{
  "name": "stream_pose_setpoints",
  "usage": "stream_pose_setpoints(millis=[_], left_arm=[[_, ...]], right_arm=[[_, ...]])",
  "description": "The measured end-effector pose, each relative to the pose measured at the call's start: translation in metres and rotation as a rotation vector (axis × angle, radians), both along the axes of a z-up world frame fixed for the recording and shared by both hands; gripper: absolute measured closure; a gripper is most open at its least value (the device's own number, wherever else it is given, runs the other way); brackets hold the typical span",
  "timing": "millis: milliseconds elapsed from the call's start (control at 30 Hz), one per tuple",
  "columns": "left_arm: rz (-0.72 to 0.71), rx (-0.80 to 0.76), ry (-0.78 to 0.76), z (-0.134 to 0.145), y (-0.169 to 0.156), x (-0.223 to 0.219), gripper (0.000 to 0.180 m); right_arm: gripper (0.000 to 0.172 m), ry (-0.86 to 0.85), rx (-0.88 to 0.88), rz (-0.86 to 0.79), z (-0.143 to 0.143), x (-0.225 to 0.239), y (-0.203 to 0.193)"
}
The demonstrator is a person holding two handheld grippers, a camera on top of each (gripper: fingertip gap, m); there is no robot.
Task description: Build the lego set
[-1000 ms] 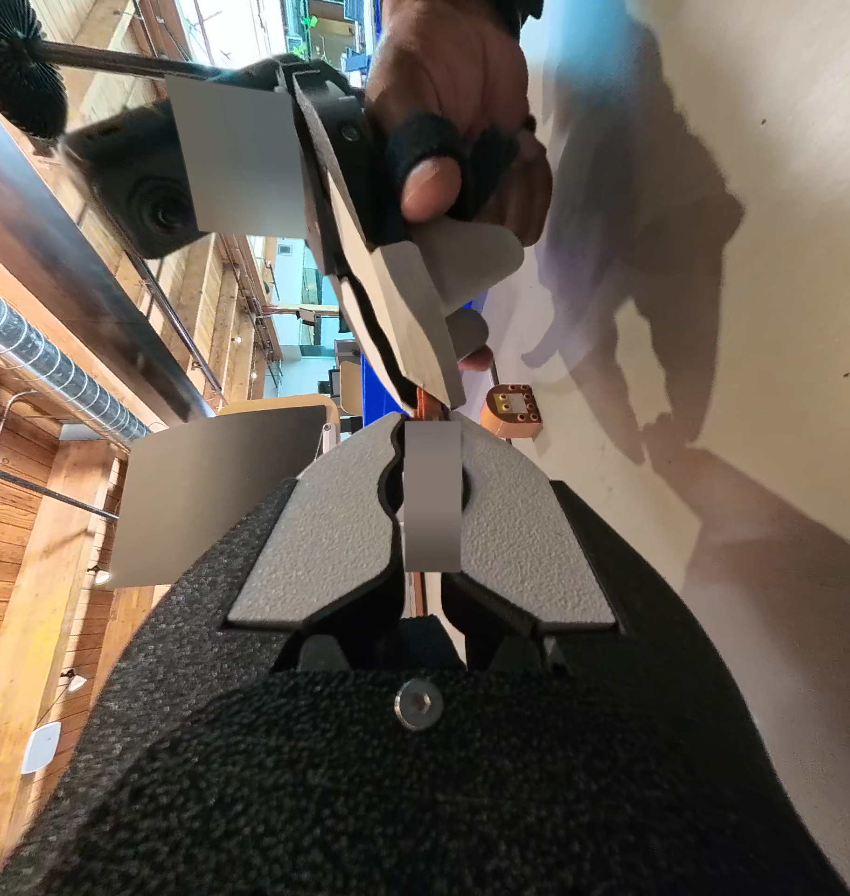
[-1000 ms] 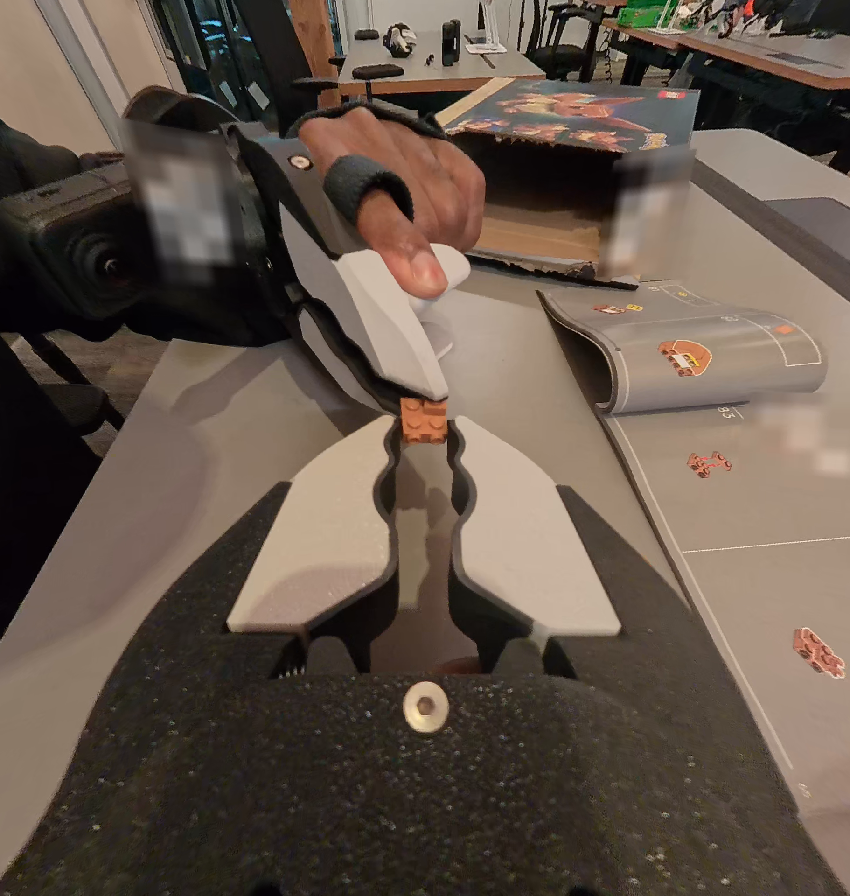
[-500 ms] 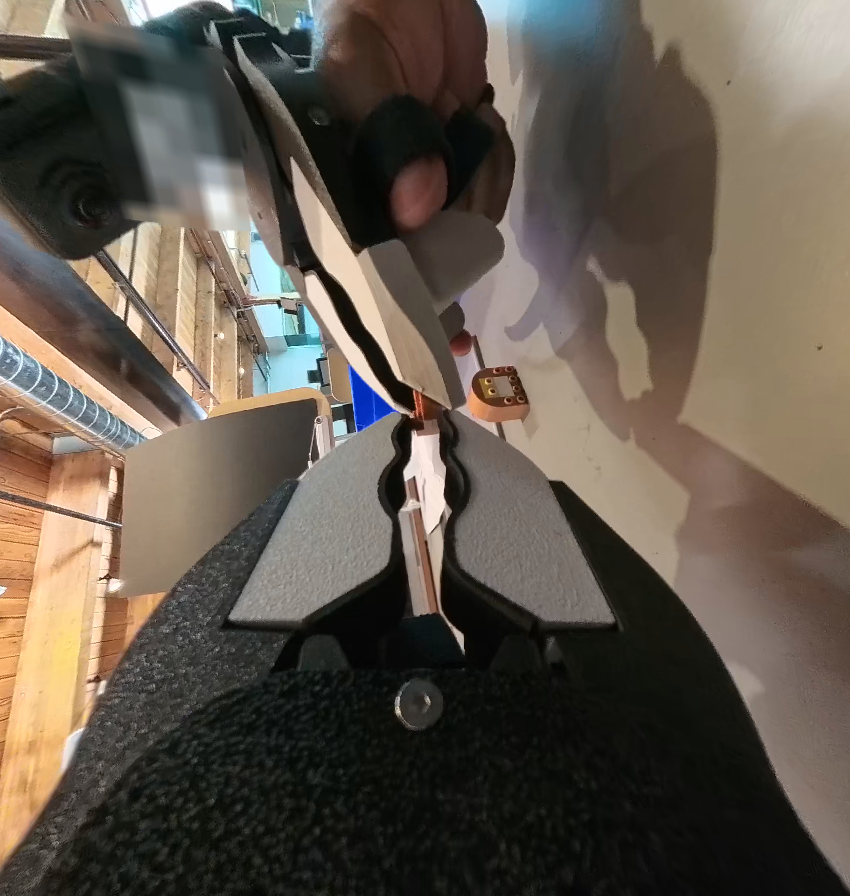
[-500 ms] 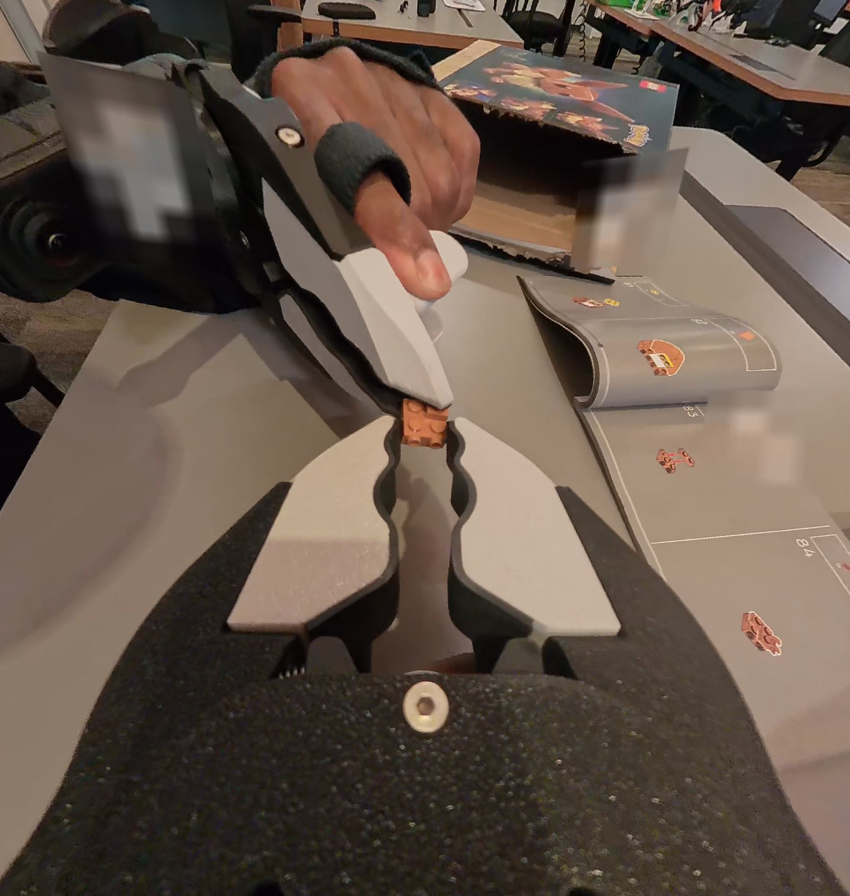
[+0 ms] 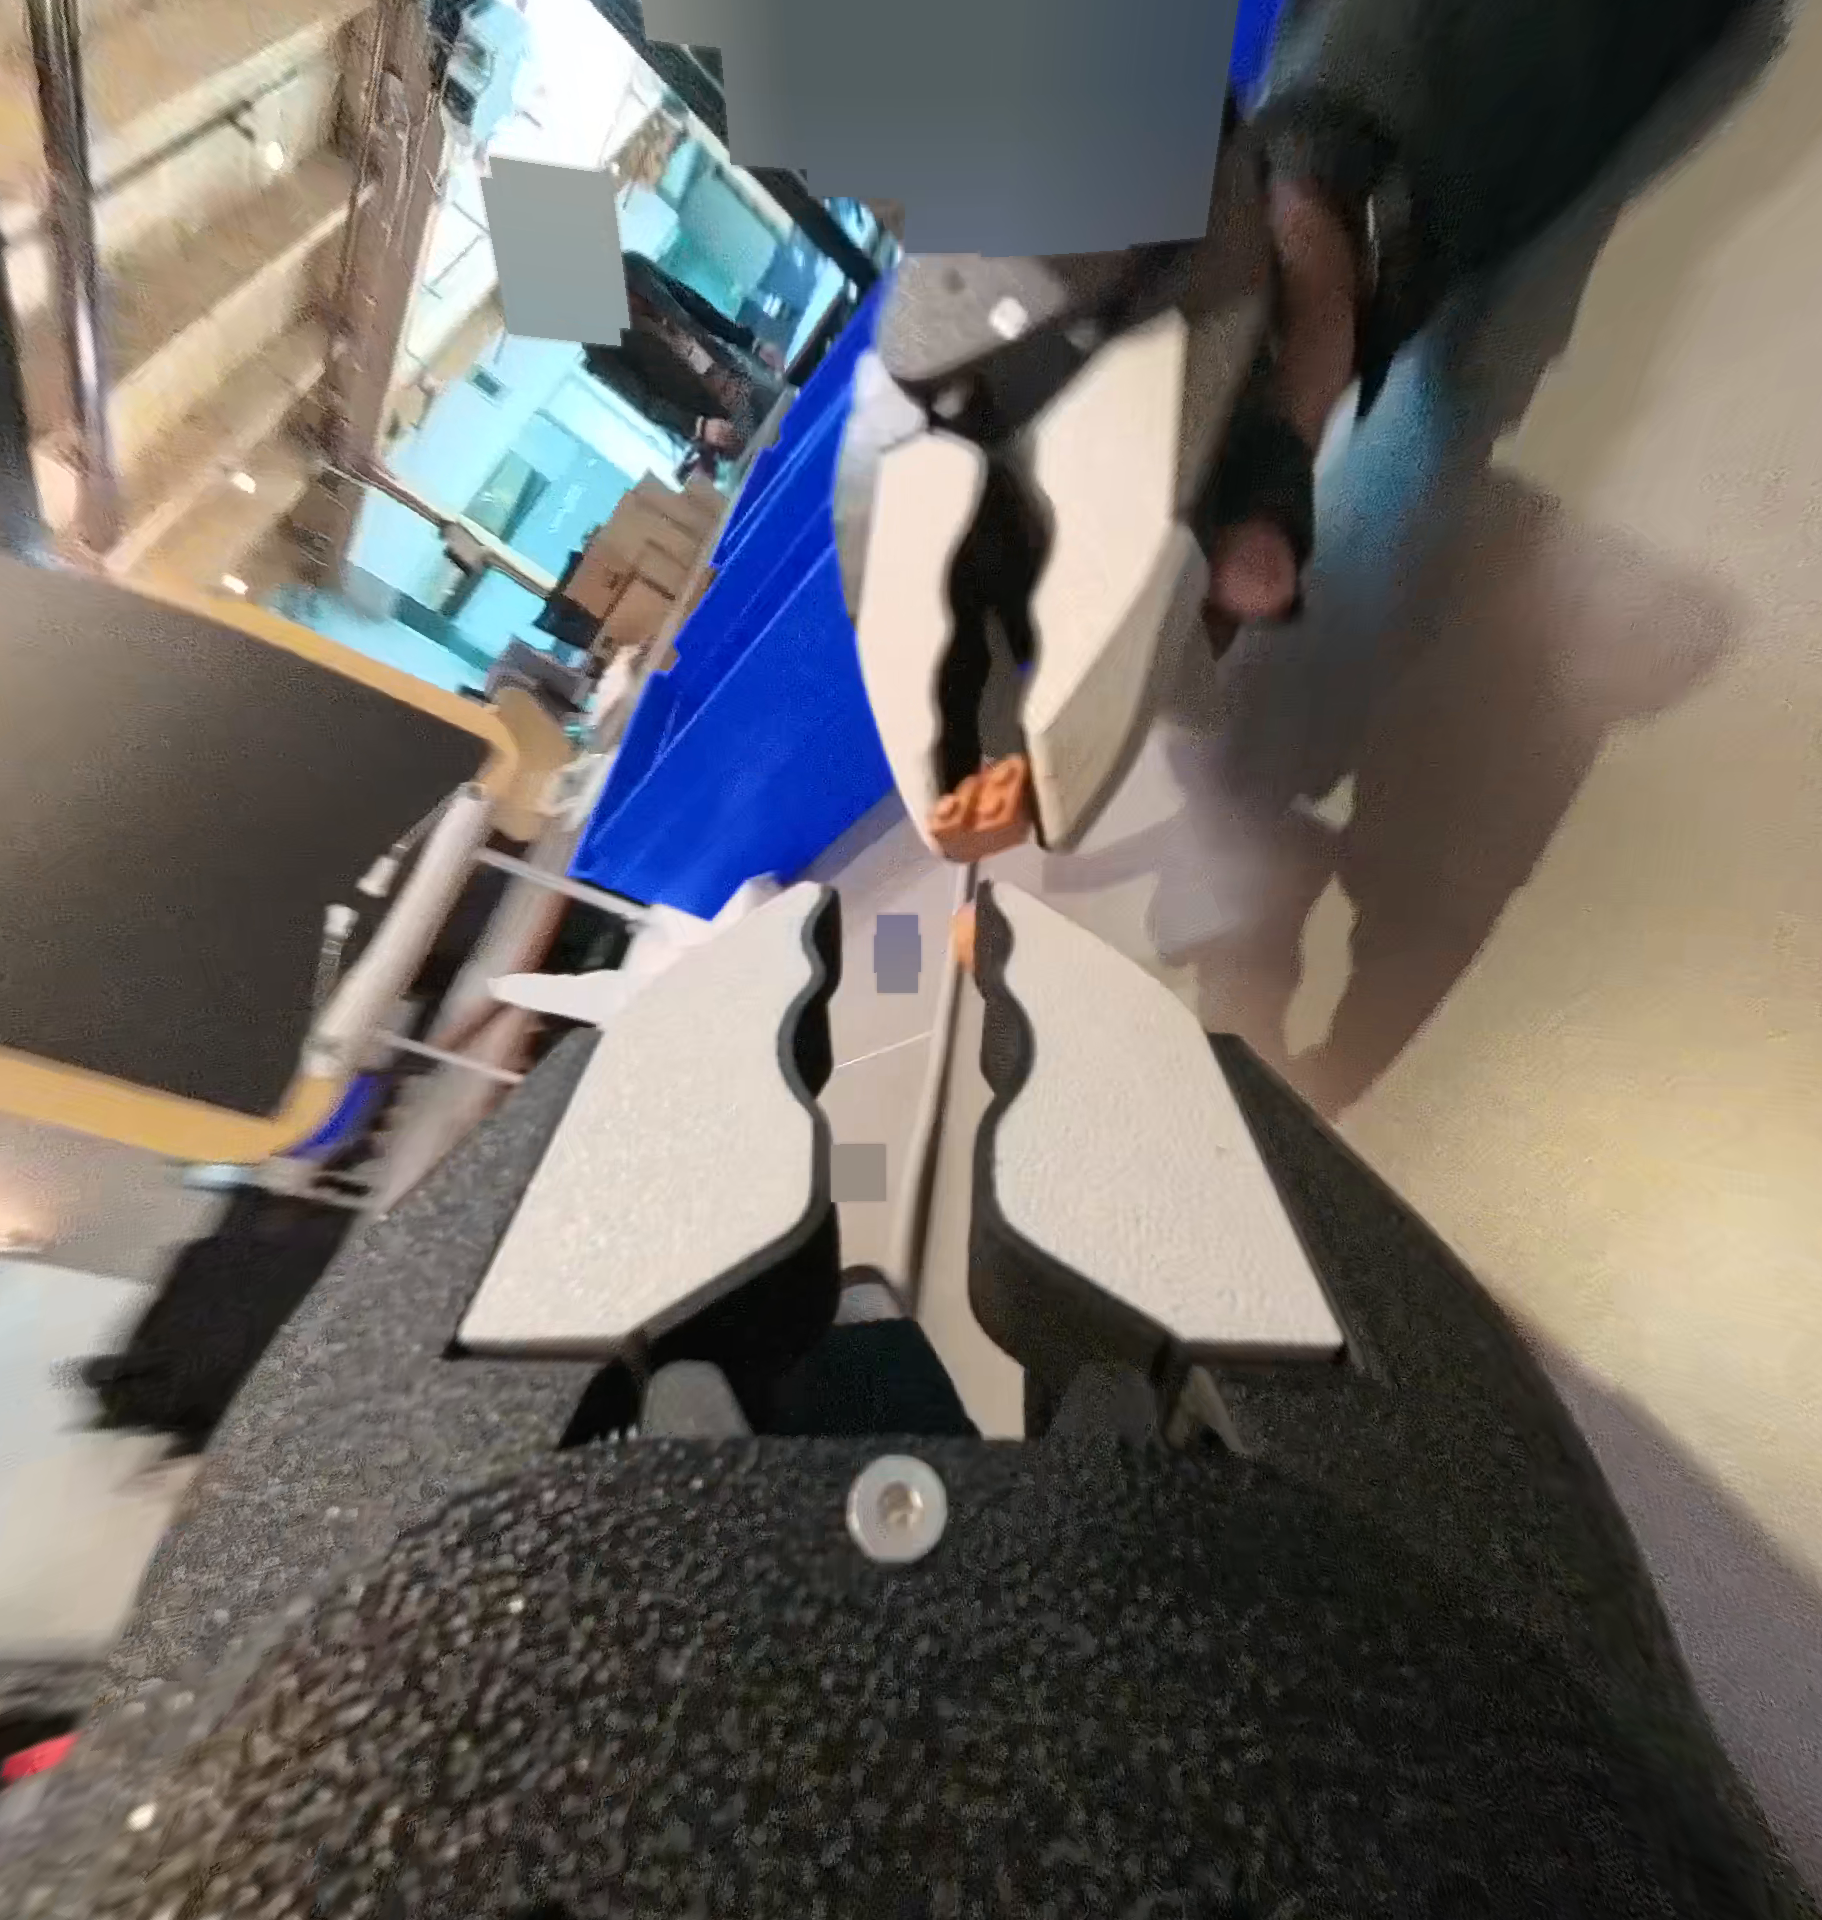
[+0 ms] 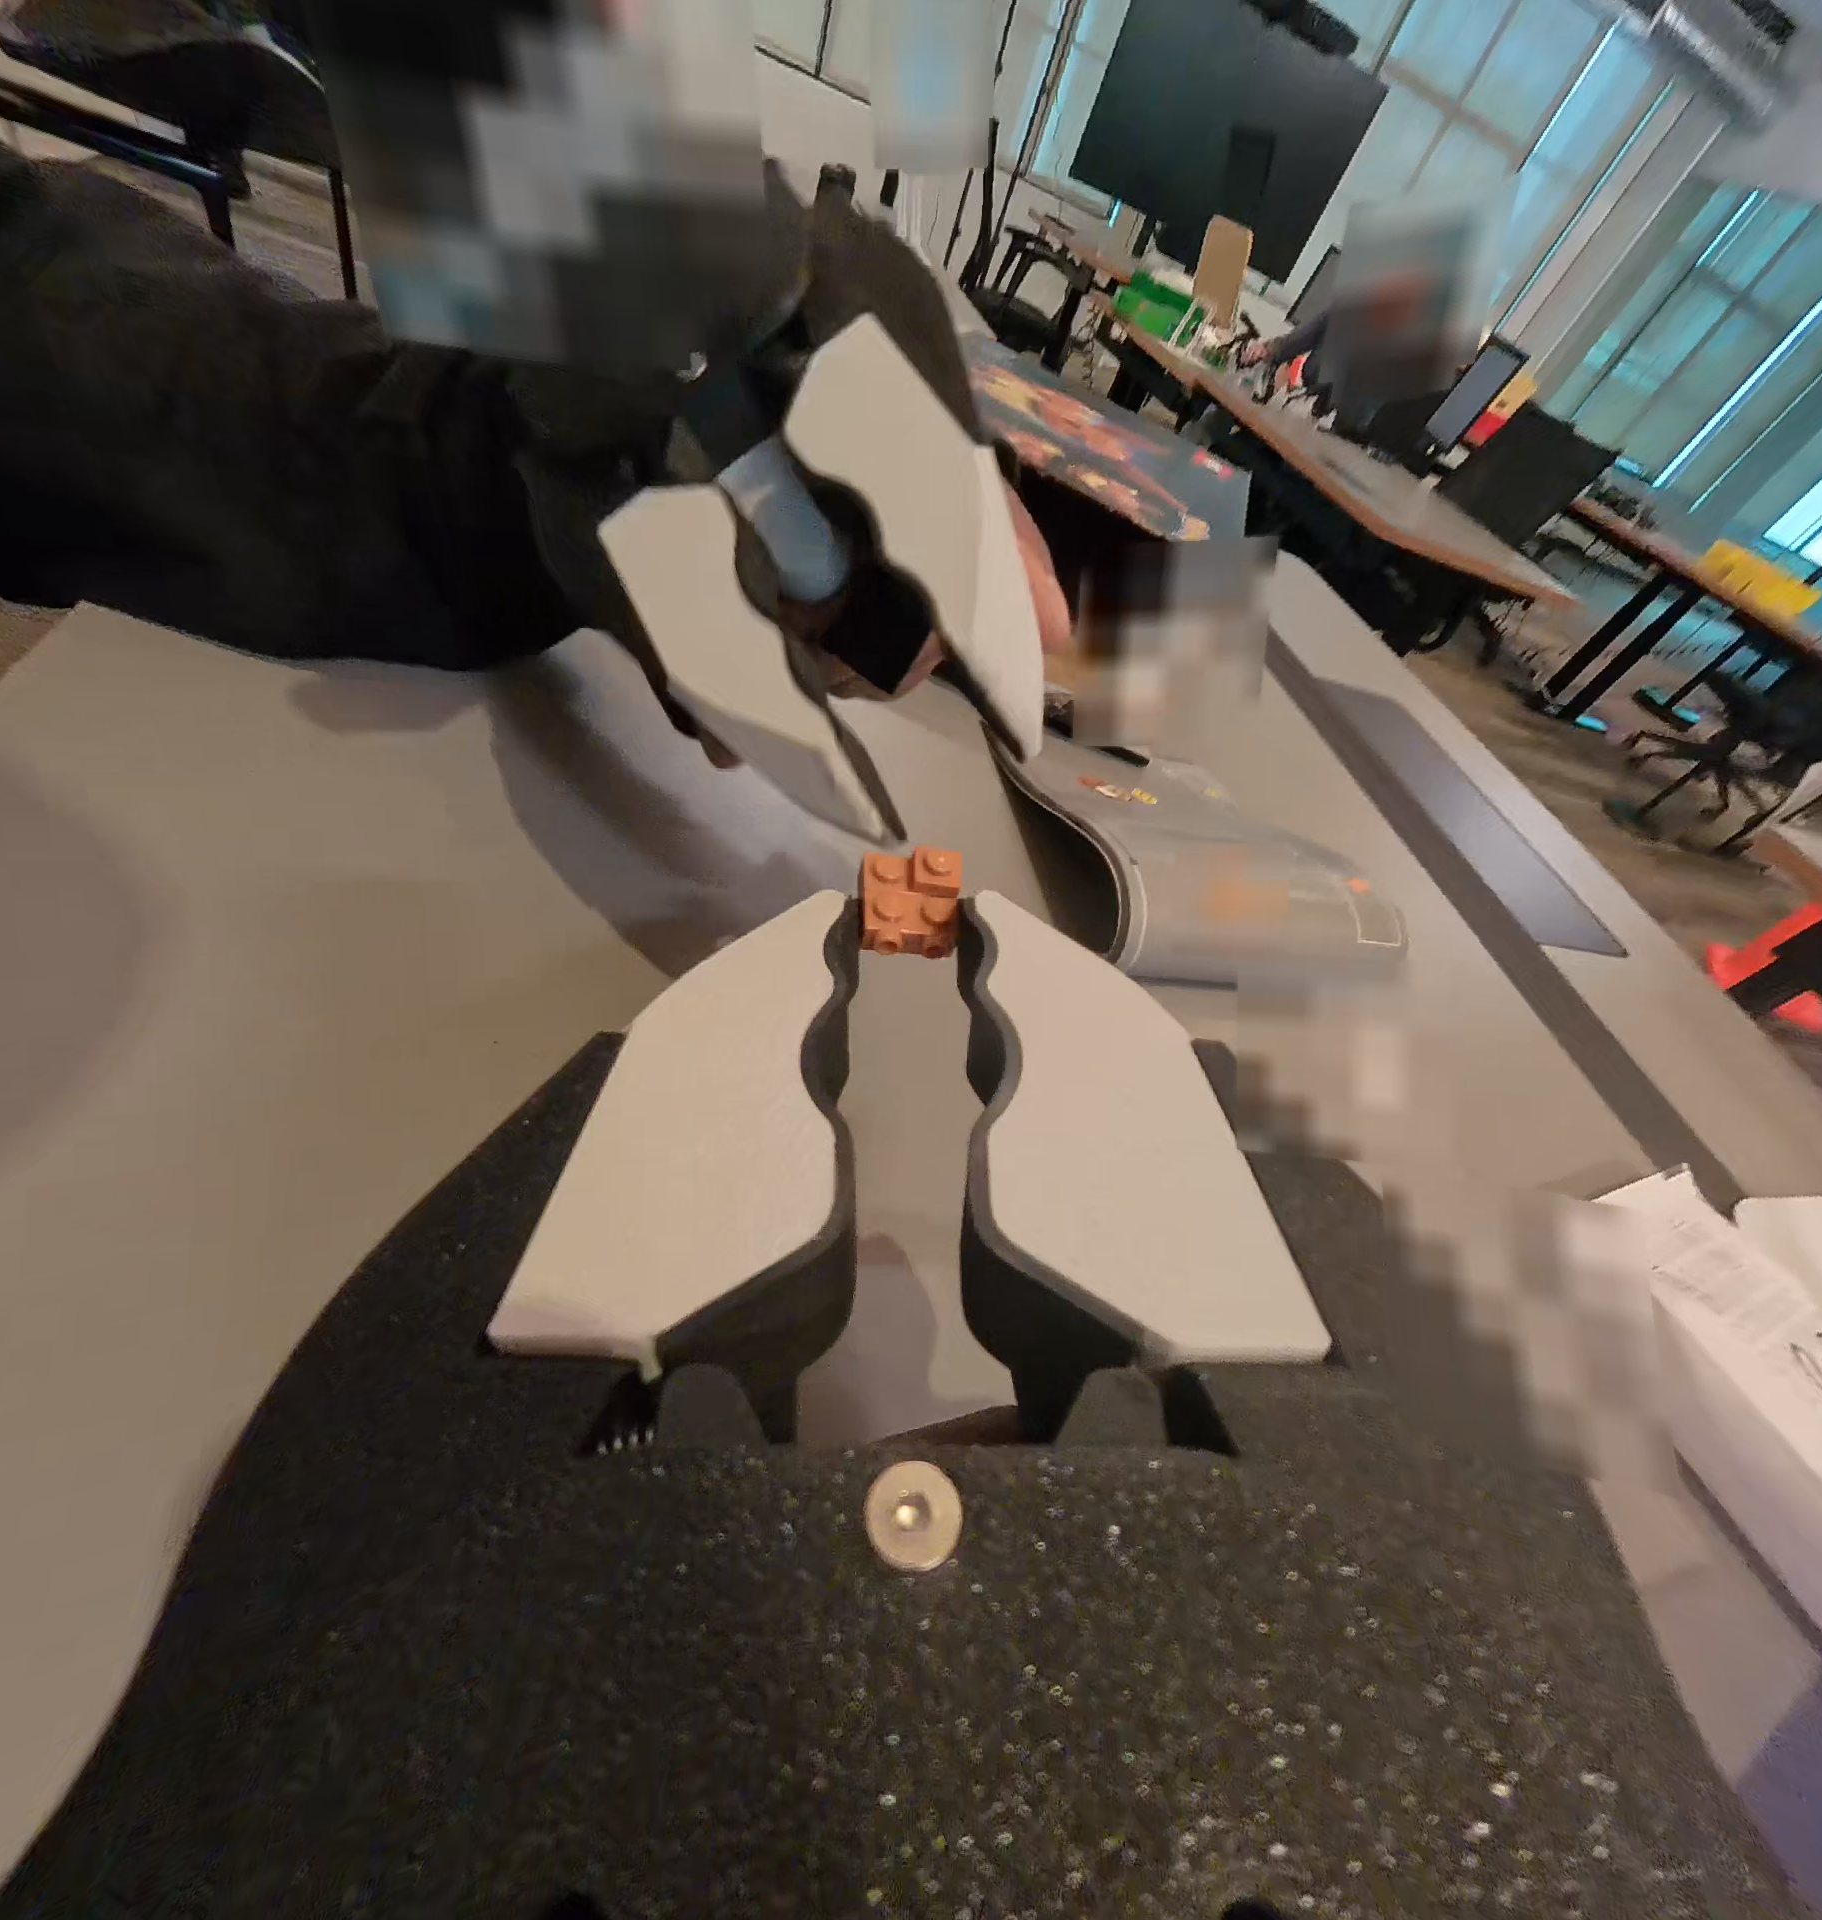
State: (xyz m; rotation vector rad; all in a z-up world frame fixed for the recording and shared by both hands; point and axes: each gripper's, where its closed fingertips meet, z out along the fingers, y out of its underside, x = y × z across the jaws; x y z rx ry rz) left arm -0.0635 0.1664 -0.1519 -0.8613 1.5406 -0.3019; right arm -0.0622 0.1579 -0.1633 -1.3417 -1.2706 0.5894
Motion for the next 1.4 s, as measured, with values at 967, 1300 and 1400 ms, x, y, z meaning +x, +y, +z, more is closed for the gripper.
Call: stream_pose_setpoints(millis=[967,1300,1400], left_arm=[[-0.206,-0.442,-0.082,-0.004,-0.022,0.011,0.164],[-0.217,-0.413,-0.103,-0.001,-0.023,0.010,0.165],[-0.222,-0.421,-0.112,0.000,-0.024,0.010,0.165]], right_arm=[[0.155,0.005,0.059,0.033,-0.001,-0.004,-0.008],[0.155,0.025,0.046,0.034,0.002,-0.005,-0.009],[0.155,0.031,0.043,0.032,0.003,-0.005,-0.009]])
